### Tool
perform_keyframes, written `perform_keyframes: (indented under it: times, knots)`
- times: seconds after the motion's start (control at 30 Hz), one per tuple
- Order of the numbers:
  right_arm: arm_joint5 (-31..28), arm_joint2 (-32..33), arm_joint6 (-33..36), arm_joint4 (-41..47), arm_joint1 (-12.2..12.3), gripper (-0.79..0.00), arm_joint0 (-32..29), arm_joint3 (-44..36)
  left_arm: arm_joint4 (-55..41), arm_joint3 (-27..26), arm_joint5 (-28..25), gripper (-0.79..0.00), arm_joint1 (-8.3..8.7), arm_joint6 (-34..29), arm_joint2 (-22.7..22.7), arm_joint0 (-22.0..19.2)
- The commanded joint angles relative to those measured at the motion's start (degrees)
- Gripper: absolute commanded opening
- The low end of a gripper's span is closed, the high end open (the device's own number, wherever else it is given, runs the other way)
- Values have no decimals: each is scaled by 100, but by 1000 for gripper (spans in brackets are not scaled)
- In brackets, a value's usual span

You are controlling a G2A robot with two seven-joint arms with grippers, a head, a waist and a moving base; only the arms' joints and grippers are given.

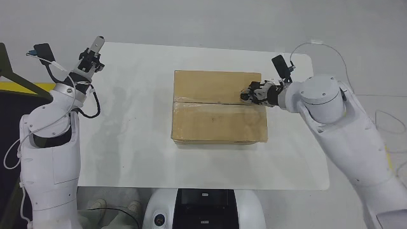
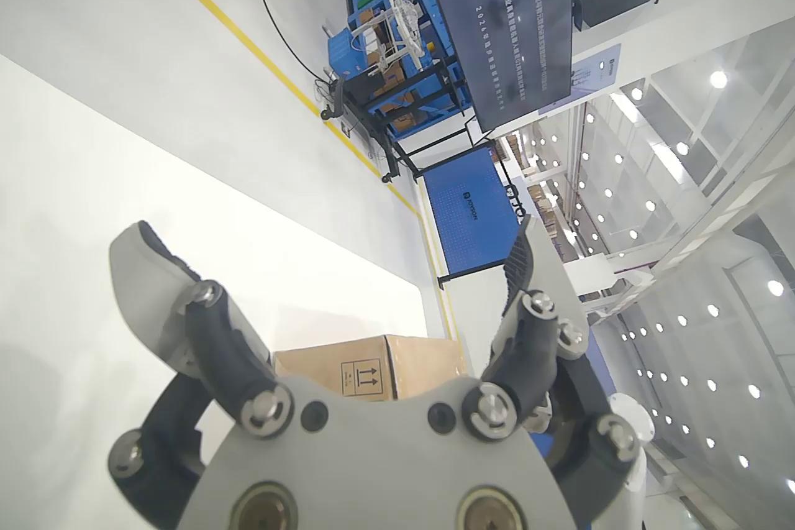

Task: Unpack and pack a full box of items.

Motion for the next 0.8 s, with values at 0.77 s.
perform_keyframes:
  times: [0.77]
  knots:
    - [375, -102, 541, -288, 199, -785, -147, -138, 0, 0, 0, 0, 0, 0, 0, 0]
